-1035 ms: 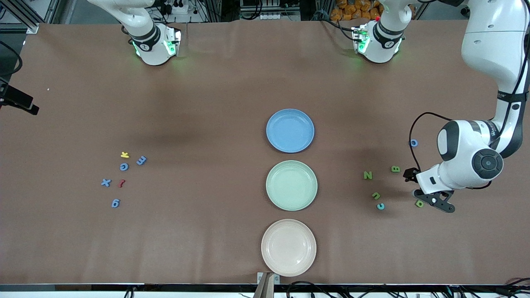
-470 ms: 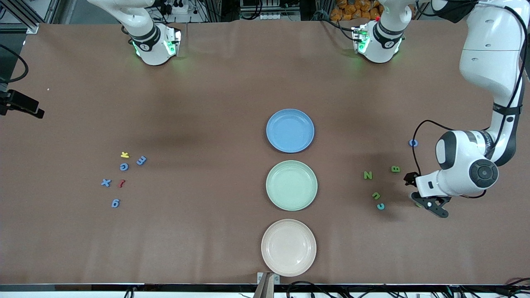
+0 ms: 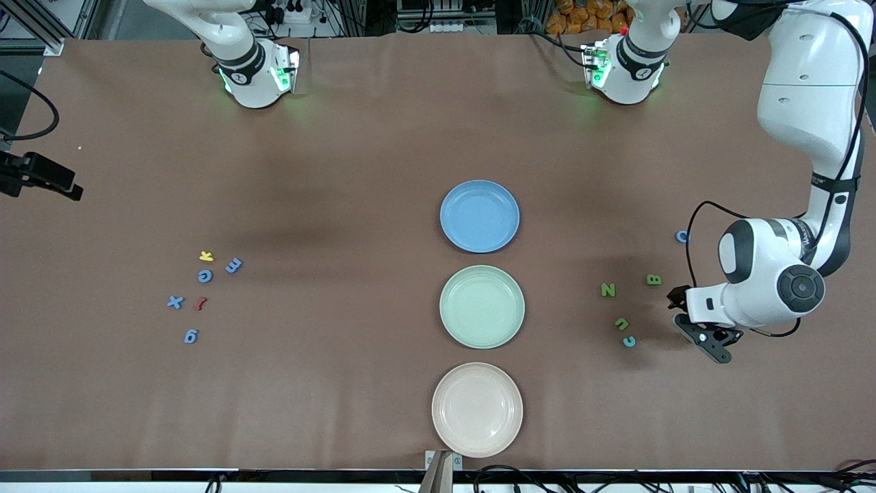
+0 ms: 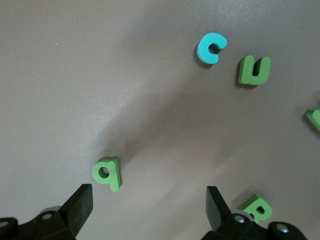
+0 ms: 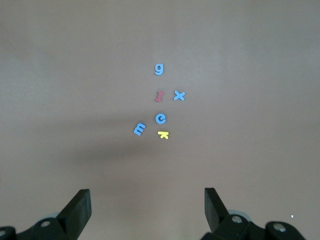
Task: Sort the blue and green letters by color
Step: 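Lower the open left gripper onto the green q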
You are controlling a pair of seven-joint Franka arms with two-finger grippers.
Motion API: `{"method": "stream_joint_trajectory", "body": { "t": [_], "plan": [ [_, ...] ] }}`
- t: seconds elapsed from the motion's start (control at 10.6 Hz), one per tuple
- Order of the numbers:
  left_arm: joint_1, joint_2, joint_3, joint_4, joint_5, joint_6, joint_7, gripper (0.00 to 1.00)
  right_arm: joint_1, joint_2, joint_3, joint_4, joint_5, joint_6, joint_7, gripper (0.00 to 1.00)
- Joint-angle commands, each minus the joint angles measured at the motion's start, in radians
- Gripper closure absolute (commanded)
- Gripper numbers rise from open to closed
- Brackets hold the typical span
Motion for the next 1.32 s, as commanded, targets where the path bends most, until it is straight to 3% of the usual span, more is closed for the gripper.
{"method": "stream_joint_trajectory", "body": {
  "t": [0.0,0.38,1.13,1.22],
  "plan": [
    [0.014,0.038,0.003,0.020,-0.027,0.057,0.047,0.00,0.004,0.008,0.000,0.009,-0.008,0.009,-0.002,0.00],
    [0.035,0.087,0.006,0.022,-0.026,0.169,0.117,0.00,0.004,0.019,0.000,0.009,-0.008,0.010,0.000,0.00],
    [0.041,0.111,0.004,0.043,-0.066,0.173,0.136,0.00,0.004,0.019,0.000,0.009,-0.006,0.018,-0.002,0.00],
    [0.045,0.111,0.004,0.043,-0.072,0.173,0.136,0.37,0.004,0.019,0.000,0.009,-0.006,0.018,-0.002,0.00]
  ]
}}
